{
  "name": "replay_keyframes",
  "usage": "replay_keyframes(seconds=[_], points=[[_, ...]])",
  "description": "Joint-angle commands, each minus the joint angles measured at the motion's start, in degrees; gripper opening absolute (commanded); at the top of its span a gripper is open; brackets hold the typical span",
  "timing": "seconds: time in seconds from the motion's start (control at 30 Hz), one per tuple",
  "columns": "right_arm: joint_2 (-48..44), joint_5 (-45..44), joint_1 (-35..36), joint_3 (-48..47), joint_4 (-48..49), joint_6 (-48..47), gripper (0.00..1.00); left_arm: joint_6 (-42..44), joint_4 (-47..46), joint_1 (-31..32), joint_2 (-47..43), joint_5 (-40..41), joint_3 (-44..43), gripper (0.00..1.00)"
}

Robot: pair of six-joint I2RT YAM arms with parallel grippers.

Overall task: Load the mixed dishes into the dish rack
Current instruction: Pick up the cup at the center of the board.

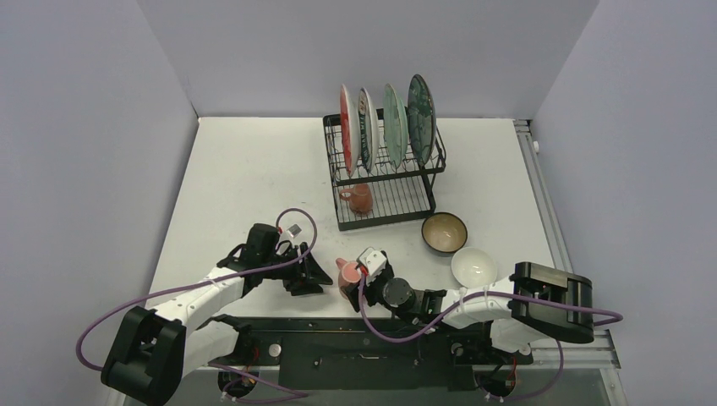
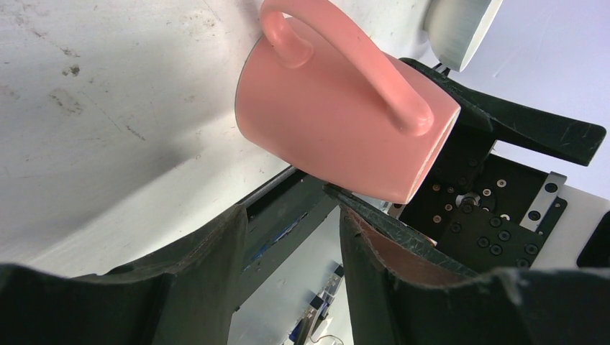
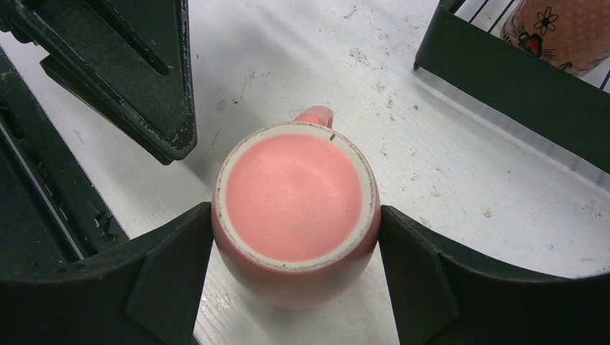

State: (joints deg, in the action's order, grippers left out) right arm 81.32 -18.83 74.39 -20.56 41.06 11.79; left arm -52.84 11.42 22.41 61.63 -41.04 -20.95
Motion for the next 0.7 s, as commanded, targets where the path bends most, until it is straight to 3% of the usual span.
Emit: replay_keyframes(seconds=[0.0,0.1,0.2,0.33,0.57,0.67], points=[[0.75,0.03,-0.22,-0.87,3.92,1.9,0.69,1.14,-0.63,-0.18,-0.13,-0.83,-2.43,0.47],[1.34,0.94,-0.54,-1.28,3.53,1.95,0.57,1.19,-0.65,-0.18,-0.09,-0.93,-2.39,0.47],[1.59,1.26,-0.59,-1.65,2.72,1.65,0.36,1.16,-0.62,-0.18,-0.2,-0.98,-2.34,0.47],[0.53,0.67,-0.61,-1.81,1.88,1.19,0.18,1.16,-0.57,-0.18,-0.53,-1.12,-2.42,0.47],[-5.15,-0.99,-0.63,-1.85,-2.76,0.67,0.01,1.74,0.71,-0.33,-2.26,-1.25,-3.88,0.47],[-7.42,-1.51,-0.69,-2.11,-4.4,0.4,0.0,2.48,2.39,-0.56,-3.13,-0.87,-5.12,0.47]])
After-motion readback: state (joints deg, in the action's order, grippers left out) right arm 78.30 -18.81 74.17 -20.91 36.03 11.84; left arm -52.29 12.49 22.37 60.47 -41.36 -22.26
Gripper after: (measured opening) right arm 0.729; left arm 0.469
